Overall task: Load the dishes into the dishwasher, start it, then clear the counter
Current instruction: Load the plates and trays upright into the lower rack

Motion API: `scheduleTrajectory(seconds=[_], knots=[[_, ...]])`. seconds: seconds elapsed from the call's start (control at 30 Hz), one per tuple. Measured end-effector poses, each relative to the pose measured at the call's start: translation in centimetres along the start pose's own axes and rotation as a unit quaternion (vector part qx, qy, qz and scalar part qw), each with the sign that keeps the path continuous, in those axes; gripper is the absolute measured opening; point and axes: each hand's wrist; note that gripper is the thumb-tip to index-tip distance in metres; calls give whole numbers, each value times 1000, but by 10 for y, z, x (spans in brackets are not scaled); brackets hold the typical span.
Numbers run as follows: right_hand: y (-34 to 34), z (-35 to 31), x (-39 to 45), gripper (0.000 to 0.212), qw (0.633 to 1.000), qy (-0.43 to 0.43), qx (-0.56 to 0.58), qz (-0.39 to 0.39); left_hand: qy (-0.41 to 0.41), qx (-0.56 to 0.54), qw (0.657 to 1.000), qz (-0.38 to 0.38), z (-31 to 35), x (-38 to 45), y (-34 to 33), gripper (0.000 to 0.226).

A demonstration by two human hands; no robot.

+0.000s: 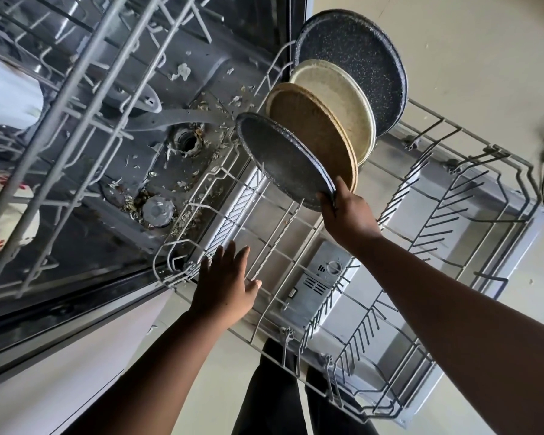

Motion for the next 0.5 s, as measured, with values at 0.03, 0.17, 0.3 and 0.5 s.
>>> scheduleTrajectory(seconds=[0.03, 0.17, 0.3, 0.5], knots=[[-3, 0, 0, 42, 1000, -18, -8, -6, 0, 4, 1000, -1, 0, 1, 0, 72], [-10, 3, -6, 39, 993, -104, -52, -32, -2, 19, 1000, -7, 3, 2, 0, 72], [-12, 8, -11, 44, 985, -138, -72, -79, -7, 37, 999, -4, 5, 2, 2, 72], [-3, 8, -18, 44, 973, -170, -86, -129, -8, 36, 999, 5, 10, -3, 7, 72]])
Point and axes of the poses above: each hand's wrist, its own x-axis towards the middle knuckle, its own y-axis out of the back of the hand, z = x × y, and after that the axes turned 7 degrees about y, right-handed
